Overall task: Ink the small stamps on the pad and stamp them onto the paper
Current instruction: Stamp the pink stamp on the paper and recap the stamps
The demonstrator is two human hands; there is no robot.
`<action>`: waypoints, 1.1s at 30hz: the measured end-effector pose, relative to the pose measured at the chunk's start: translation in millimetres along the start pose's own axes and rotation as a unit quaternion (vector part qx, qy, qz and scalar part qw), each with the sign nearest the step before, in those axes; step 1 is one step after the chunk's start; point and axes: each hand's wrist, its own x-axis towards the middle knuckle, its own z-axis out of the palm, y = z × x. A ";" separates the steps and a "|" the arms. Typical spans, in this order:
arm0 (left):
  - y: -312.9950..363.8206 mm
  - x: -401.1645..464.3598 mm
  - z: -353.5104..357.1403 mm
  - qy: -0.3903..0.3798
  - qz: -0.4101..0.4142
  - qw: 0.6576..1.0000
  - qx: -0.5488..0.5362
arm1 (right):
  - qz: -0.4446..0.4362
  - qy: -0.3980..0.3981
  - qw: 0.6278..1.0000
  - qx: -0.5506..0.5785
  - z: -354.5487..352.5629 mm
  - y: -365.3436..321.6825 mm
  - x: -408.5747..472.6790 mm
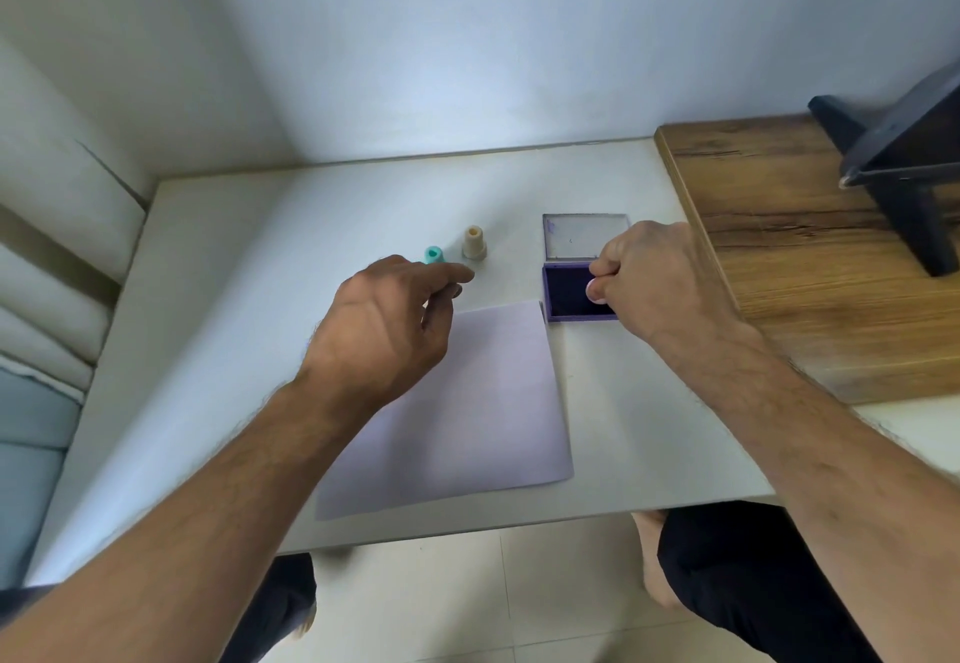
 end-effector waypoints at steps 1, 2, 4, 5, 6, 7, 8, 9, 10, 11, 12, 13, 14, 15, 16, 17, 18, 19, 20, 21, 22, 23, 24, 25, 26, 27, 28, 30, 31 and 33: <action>-2.2 -0.8 -1.6 0.003 -0.002 1.000 -0.001 | -0.002 0.003 1.000 -0.005 0.4 -0.3 0.2; -5.3 -1.3 -3.2 0.006 -0.006 1.000 0.001 | -0.002 0.006 1.000 -0.011 0.9 -0.7 0.5; -13.8 -3.6 -5.7 0.011 -0.018 1.000 0.008 | 0.013 0.015 1.000 -0.006 1.3 0.1 1.9; -18.5 -4.2 -7.4 0.012 -0.024 1.000 0.013 | 0.027 0.019 0.999 0.008 -0.3 1.4 3.4; -24.0 -5.5 -9.2 0.014 -0.032 0.999 0.017 | 0.038 0.019 0.999 0.021 -1.7 2.4 4.2; -29.4 -6.9 -11.6 0.016 -0.042 0.999 0.019 | 0.043 0.016 0.999 0.025 -3.2 3.2 5.4; -34.9 -8.1 -14.3 0.016 -0.056 0.998 0.014 | 0.046 0.012 0.999 0.022 -4.7 3.5 6.2; -39.8 -9.5 -16.8 0.015 -0.070 0.997 0.005 | 0.050 0.007 0.999 0.015 -5.6 3.4 7.6; -44.2 -10.6 -18.9 0.012 -0.082 0.997 -0.005 | 0.050 0.004 0.999 0.006 -6.3 2.2 8.5; -48.7 -11.7 -20.6 0.008 -0.092 0.996 -0.013 | 0.047 0.002 0.999 0.000 -5.9 -0.1 9.8; -52.8 -12.6 -21.4 0.005 -0.101 0.995 -0.019 | 0.042 0.004 0.999 0.000 -5.3 -3.6 10.1; -56.4 -13.4 -22.0 0.005 -0.109 0.994 -0.022 | 0.035 0.013 0.999 0.006 -4.2 -8.6 9.9; -59.5 -13.9 -22.1 0.007 -0.114 0.993 -0.024 | 0.024 0.029 0.999 0.020 -3.4 -15.2 8.3; -61.5 -14.1 -21.8 0.009 -0.118 0.993 -0.027 | 0.011 0.042 0.998 0.043 -2.9 -22.9 6.0; -64.1 -14.9 -21.6 0.010 -0.121 0.992 -0.030 | -0.003 0.043 0.996 0.081 -0.9 -32.4 3.6; -65.9 -15.9 -21.6 0.009 -0.122 0.992 -0.032 | -0.017 0.028 0.989 0.142 2.2 -42.4 1.2; -68.0 -17.0 -22.5 0.006 -0.123 0.992 -0.035 | -0.027 -0.001 0.974 0.224 6.3 -53.4 -1.4; -70.6 -18.4 -23.6 0.002 -0.125 0.991 -0.041 | -0.029 -0.038 0.949 0.311 11.6 -63.8 -3.4; -73.0 -19.2 -24.9 -0.004 -0.129 0.990 -0.051 | -0.023 -0.075 0.917 0.391 16.9 -72.8 -5.4; -76.8 -19.9 -26.7 -0.011 -0.136 0.989 -0.058 | -0.015 -0.109 0.886 0.451 23.3 -80.4 -6.9; -80.0 -20.7 -28.4 -0.018 -0.143 0.988 -0.060 | -0.008 -0.136 0.863 0.487 30.2 -86.6 -8.5; -83.8 -21.9 -29.9 -0.024 -0.150 0.987 -0.054 | -0.005 -0.156 0.849 0.505 37.7 -91.6 -10.3; -87.4 -23.2 -31.3 -0.030 -0.157 0.986 -0.047 | -0.006 -0.171 0.844 0.509 45.4 -95.3 -12.4; -90.5 -24.4 -32.3 -0.038 -0.166 0.984 -0.042 | -0.006 -0.180 0.844 0.506 52.9 -97.5 -14.5; -93.8 -26.5 -33.3 -0.048 -0.175 0.983 -0.042 | -0.008 -0.183 0.847 0.499 60.1 -99.9 -16.7; -96.4 -28.5 -33.5 -0.056 -0.182 0.981 -0.042 | -0.008 -0.182 0.851 0.493 66.6 -102.0 -18.8; -98.2 -30.4 -34.0 -0.061 -0.185 0.980 -0.039 | -0.009 -0.179 0.854 0.488 72.5 -104.0 -20.7; -99.7 -33.3 -33.8 -0.064 -0.188 0.980 -0.031 | -0.003 -0.172 0.857 0.486 81.6 -106.6 -23.6; -100.3 -35.0 -33.8 -0.064 -0.189 0.979 -0.028 | 0.005 -0.171 0.856 0.488 85.6 -107.9 -24.8; -100.3 -38.2 -33.1 -0.063 -0.186 0.980 -0.016 | 0.028 -0.169 0.850 0.497 92.1 -109.5 -26.4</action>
